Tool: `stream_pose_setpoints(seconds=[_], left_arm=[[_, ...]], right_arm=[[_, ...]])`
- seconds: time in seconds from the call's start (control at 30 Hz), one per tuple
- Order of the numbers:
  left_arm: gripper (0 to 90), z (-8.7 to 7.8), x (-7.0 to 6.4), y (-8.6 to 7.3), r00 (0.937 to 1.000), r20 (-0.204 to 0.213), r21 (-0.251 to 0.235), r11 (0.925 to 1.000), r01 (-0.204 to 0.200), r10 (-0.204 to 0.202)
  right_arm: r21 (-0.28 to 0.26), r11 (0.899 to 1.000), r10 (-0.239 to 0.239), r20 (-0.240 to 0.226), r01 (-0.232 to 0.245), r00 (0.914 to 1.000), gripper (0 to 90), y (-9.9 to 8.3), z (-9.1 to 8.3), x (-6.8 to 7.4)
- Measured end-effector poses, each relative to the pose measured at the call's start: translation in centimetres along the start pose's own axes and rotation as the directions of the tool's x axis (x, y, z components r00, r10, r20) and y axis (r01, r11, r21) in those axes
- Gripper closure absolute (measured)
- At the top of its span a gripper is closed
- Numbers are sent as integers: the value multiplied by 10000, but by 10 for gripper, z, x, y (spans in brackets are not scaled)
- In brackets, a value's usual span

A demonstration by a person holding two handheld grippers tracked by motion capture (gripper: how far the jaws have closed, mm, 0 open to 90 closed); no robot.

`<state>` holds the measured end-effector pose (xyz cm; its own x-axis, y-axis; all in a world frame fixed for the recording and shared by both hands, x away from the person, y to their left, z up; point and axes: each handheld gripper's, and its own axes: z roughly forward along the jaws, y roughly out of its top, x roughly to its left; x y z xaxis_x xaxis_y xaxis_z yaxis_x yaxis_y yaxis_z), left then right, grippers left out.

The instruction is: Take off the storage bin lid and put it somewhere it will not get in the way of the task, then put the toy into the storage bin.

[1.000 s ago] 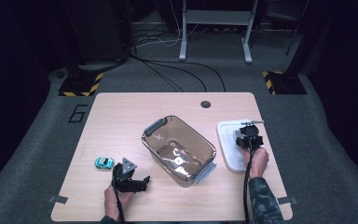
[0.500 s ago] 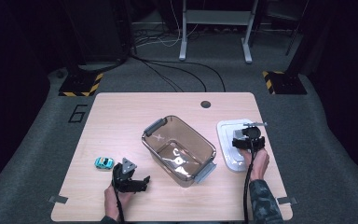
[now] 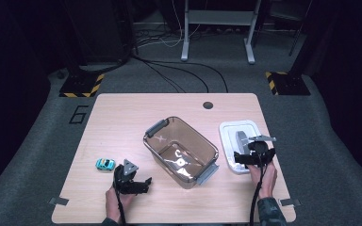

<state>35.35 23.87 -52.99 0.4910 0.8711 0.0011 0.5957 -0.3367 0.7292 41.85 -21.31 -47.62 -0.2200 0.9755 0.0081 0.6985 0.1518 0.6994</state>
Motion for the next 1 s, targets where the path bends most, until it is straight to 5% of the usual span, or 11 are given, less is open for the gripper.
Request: stream_pose_setpoints(seconds=[0.4,1.0], left_arm=[[72,0,-1,0,10000,-25,-31,10000,6,-6],[71,0,1,0,10000,78,21,10000,-11,11]], right_arm=[[-614,9964,-611,-398,586,9973,0,-33,-21,29],[-530,9906,-1319,-1230,1262,9836,0,-81,-27,62]])
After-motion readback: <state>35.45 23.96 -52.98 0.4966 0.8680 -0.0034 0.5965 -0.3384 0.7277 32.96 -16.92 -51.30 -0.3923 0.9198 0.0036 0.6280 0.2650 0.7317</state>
